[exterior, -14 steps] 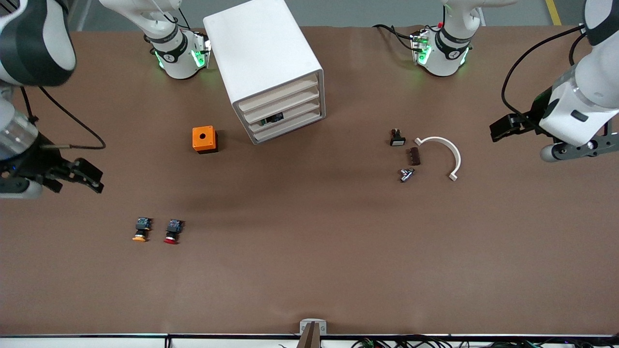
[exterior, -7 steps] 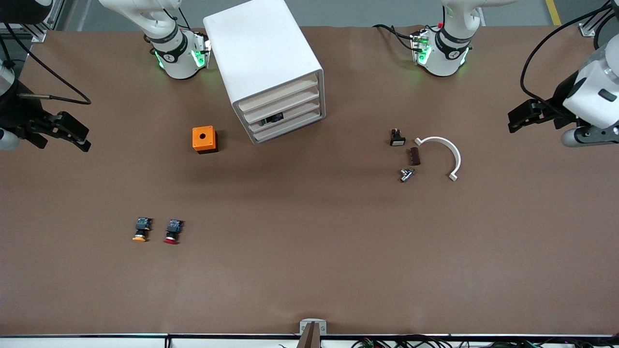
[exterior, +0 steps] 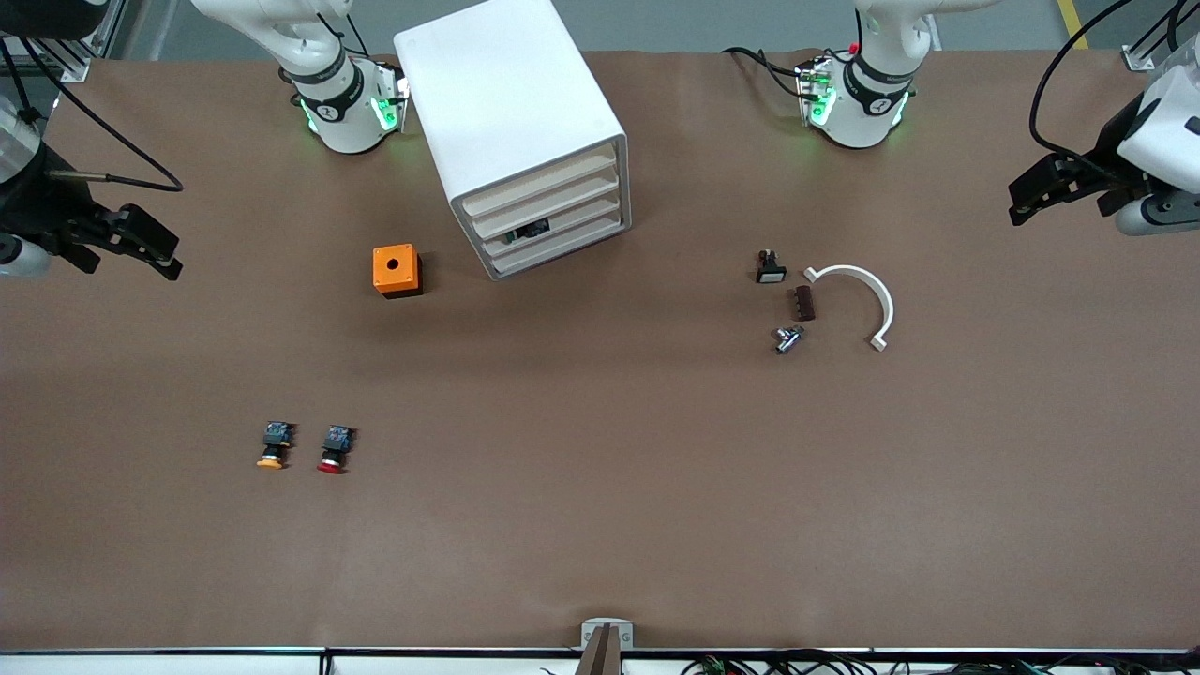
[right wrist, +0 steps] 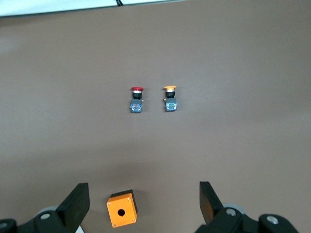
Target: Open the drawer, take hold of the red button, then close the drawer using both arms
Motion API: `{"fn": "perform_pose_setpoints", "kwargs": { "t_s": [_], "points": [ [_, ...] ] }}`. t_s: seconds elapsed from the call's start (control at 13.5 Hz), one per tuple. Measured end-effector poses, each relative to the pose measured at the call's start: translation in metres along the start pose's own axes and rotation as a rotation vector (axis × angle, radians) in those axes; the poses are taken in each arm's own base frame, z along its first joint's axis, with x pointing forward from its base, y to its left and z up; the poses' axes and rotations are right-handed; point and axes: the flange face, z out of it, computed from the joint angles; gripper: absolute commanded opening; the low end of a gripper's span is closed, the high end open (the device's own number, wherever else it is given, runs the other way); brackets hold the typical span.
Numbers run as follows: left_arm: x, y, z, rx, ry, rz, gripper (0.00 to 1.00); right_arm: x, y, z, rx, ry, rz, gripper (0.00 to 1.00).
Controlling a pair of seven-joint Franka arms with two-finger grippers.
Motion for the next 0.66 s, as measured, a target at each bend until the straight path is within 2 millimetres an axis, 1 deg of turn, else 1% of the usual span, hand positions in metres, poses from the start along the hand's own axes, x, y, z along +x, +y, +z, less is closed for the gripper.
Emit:
{"fn": "perform_pose_setpoints", "kwargs": {
  "t_s": [0.15,0.37,0.52,0.66],
  "points": [
    [-0.002,0.0,-0.001,-0.001,-0.002,0.0,1.0,0.001,0.005,-0.014,0.004,0.028,0.01,1.0],
    [-0.003,0.003,-0.002,-0.013,-0.005,0.003,1.0,0.003,0.017,-0.026,0.008,0.048,0.03,1.0],
    [-0.003,0.005,-0.001,-0.013,-0.006,0.007,1.0,0.003,0.017,-0.037,0.008,0.051,0.029,1.0],
    [-0.001,0.006,0.001,-0.013,-0.011,0.009,1.0,0.001,0.015,-0.039,0.006,0.028,0.026,1.0]
  ]
}}
